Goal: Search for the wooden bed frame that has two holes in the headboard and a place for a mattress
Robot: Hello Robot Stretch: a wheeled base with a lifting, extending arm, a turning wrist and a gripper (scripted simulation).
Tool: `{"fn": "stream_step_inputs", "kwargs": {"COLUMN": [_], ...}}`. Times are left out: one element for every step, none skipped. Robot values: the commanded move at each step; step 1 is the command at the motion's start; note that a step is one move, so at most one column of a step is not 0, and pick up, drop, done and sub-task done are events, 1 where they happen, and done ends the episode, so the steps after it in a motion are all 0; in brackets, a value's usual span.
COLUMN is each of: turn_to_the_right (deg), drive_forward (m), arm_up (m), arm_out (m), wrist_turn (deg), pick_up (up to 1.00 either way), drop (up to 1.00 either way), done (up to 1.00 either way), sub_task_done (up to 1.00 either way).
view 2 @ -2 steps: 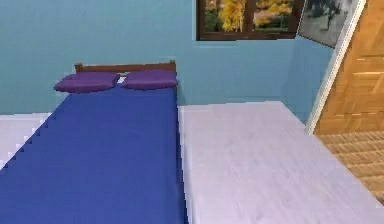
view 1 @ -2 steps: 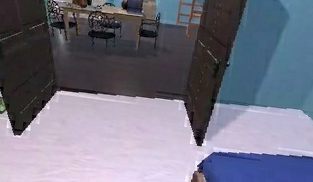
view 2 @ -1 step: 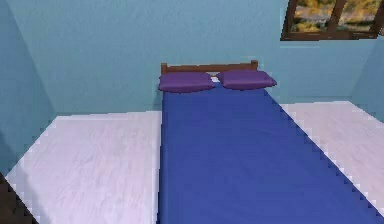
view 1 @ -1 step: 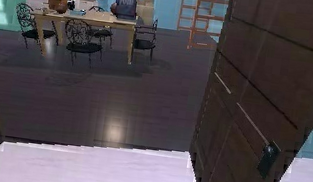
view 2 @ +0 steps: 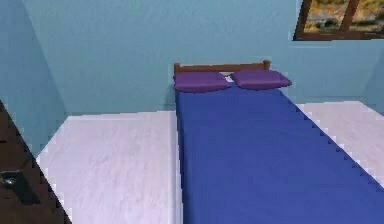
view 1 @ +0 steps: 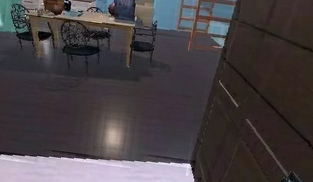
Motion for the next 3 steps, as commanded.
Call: {"fn": "stream_step_inputs", "kwargs": {"turn_to_the_right": [0.0,-3.0,-45.0], "drive_forward": [1.00,0.00,0.00], "arm_up": [0.00,0.00,0.00], "arm_out": [0.00,0.00,0.00], "wrist_turn": [0.0,0.0,0.0], "pick_up": [0.00,0.00,0.00], "drop": [0.00,0.00,0.00], "done": [0.00,0.00,0.00], "sub_task_done": [0.00,0.00,0.00]}}
